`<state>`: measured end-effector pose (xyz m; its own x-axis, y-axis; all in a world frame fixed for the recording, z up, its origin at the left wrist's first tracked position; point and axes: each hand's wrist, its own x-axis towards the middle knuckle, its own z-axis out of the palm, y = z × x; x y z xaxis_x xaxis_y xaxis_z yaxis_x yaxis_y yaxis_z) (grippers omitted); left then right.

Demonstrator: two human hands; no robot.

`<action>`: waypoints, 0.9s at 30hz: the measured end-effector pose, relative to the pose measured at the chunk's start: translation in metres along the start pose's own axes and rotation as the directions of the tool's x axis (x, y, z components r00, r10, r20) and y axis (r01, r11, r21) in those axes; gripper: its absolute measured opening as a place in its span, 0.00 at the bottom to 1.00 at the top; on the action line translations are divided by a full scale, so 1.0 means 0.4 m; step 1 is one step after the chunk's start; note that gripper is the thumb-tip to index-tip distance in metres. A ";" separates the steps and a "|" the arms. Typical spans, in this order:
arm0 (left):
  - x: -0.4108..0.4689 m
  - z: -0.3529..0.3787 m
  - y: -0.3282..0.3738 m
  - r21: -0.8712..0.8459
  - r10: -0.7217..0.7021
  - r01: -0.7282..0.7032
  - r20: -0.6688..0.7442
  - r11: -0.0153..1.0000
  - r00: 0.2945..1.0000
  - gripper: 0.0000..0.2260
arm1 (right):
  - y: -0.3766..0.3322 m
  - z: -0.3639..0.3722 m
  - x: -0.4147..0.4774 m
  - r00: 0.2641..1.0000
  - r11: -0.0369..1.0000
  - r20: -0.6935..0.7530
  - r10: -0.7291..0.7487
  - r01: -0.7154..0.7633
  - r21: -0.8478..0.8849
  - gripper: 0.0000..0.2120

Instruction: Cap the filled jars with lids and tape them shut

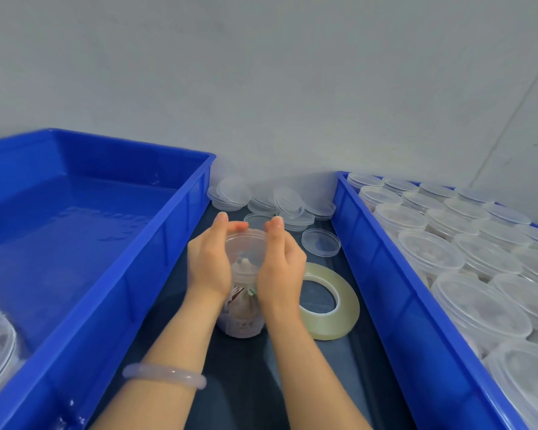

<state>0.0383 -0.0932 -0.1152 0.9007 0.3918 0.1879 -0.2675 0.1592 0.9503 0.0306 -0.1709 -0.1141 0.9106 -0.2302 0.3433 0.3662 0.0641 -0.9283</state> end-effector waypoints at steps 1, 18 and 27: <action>-0.002 -0.001 0.000 -0.007 -0.005 0.005 0.019 1.000 1.000 0.17 | 0.003 0.004 0.001 0.999 1.000 -0.037 -0.019 0.019 -0.021 0.22; 0.002 -0.005 0.026 -0.039 0.061 -0.059 0.046 0.997 0.997 0.12 | -0.006 -0.013 0.000 0.990 0.999 0.134 0.041 -0.045 0.025 0.20; -0.003 -0.024 -0.009 -0.040 0.141 -0.138 0.108 0.990 0.984 0.14 | 0.004 0.000 -0.004 0.997 0.996 -0.042 0.062 -0.064 -0.060 0.21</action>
<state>0.0348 -0.0856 -0.1213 0.8856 0.3098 0.3461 -0.4025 0.1399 0.9047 0.0298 -0.1703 -0.1160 0.9226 -0.2660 0.2793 0.2950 0.0205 -0.9553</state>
